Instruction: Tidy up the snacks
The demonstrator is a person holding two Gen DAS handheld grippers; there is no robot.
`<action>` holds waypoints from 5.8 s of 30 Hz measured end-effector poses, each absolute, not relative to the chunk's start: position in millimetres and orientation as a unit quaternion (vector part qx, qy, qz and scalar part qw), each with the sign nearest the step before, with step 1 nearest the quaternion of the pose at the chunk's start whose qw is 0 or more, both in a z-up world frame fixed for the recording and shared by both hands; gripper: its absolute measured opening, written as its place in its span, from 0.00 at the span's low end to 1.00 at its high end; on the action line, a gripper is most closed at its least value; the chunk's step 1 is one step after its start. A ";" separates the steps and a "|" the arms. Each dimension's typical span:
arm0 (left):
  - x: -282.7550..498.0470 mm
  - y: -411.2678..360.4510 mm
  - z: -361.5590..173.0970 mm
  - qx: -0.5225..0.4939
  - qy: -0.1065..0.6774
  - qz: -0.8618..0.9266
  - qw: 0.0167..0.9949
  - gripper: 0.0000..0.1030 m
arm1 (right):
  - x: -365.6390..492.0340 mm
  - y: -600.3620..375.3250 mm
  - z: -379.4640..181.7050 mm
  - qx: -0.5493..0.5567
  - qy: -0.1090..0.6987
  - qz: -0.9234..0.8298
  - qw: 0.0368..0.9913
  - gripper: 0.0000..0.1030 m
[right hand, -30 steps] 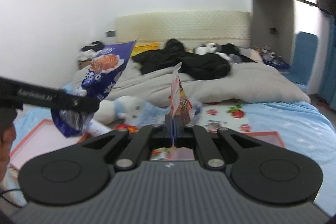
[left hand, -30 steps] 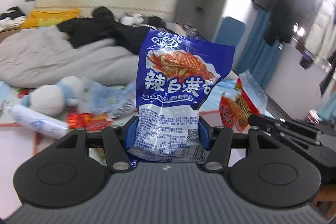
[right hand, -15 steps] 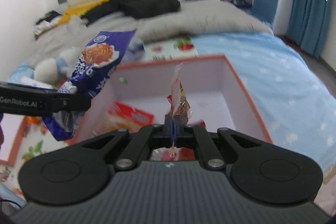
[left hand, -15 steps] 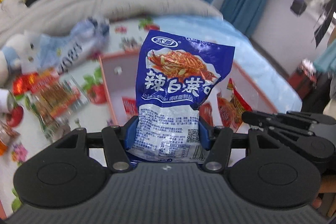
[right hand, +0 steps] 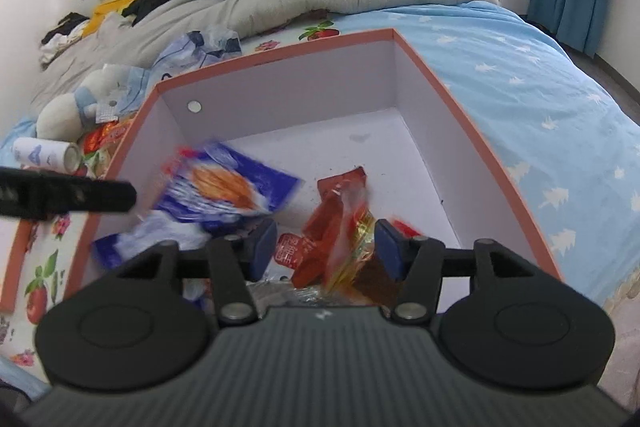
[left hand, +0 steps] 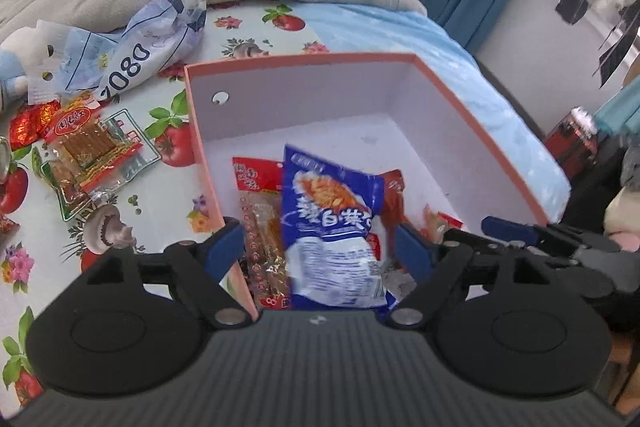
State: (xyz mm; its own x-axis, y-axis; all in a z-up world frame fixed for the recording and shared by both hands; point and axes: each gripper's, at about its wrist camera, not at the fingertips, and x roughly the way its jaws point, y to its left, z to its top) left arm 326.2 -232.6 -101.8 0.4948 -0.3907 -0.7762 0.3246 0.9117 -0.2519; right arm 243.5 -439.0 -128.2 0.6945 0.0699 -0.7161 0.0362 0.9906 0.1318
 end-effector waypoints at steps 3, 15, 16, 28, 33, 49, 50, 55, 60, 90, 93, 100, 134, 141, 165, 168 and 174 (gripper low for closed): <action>319.7 -229.8 -86.8 -0.029 0.439 -0.202 0.875 0.83 | 242.5 -437.9 -121.0 0.067 0.382 0.007 0.922 0.55; 291.6 -184.4 -16.9 -0.072 0.359 -0.194 0.910 0.83 | 222.9 -412.3 -44.8 0.067 0.286 0.020 0.956 0.55; 287.4 -181.1 -11.2 -0.069 0.350 -0.192 0.914 0.83 | 220.4 -408.9 -38.9 0.066 0.278 0.023 0.958 0.55; 225.2 -124.7 23.6 -0.050 0.268 -0.140 0.952 0.83 | 192.3 -360.2 0.9 0.064 0.207 0.082 0.973 0.55; 202.3 -104.1 20.3 -0.053 0.260 -0.118 0.957 0.83 | 181.9 -341.9 -0.2 0.058 0.197 0.103 0.973 0.55; 140.7 -19.4 -45.7 -0.111 0.308 -0.032 0.944 0.83 | 148.3 -269.2 -62.4 0.042 0.237 0.170 0.955 0.55; 137.5 -16.1 -50.4 -0.113 0.313 -0.029 0.943 0.83 | 145.5 -264.8 -67.1 0.042 0.242 0.174 0.954 0.55; 122.3 -0.4 -73.4 -0.130 0.330 -0.008 0.935 0.83 | 130.2 -245.0 -84.4 0.033 0.251 0.186 0.949 0.55; 111.6 12.3 -96.3 -0.149 0.346 0.013 0.926 0.83 | 119.7 -230.7 -98.9 0.013 0.262 0.189 0.946 0.55; 251.9 64.3 -185.6 -0.227 0.367 0.062 0.900 0.82 | 251.4 -134.8 -199.2 -0.223 0.254 0.111 0.935 0.39; 272.7 68.6 -193.3 -0.232 0.367 0.073 0.898 0.82 | 272.0 -127.9 -211.4 -0.239 0.258 0.106 0.930 0.37; 310.6 78.4 -210.1 -0.243 0.367 0.098 0.892 0.79 | 311.2 -108.6 -233.2 -0.288 0.247 0.094 0.920 0.33; 261.8 75.0 -216.1 -0.260 0.359 0.089 0.892 0.32 | 250.4 -93.2 -229.2 -0.411 0.201 0.094 0.884 0.03; 202.1 66.8 -211.0 -0.274 0.370 0.070 0.885 0.31 | 188.2 -102.8 -219.0 -0.413 0.207 0.109 0.880 0.03; 108.9 45.9 -203.9 -0.256 0.417 0.031 0.871 0.33 | 68.3 -144.3 -177.5 -0.262 0.314 0.226 0.884 0.06; 110.9 44.9 -203.1 -0.250 0.421 0.031 0.872 0.51 | 73.3 -151.7 -174.2 -0.225 0.323 0.241 0.887 0.09; 114.0 47.1 -196.7 -0.243 0.410 0.032 0.878 0.68 | 89.7 -167.7 -169.3 -0.124 0.345 0.268 0.891 0.64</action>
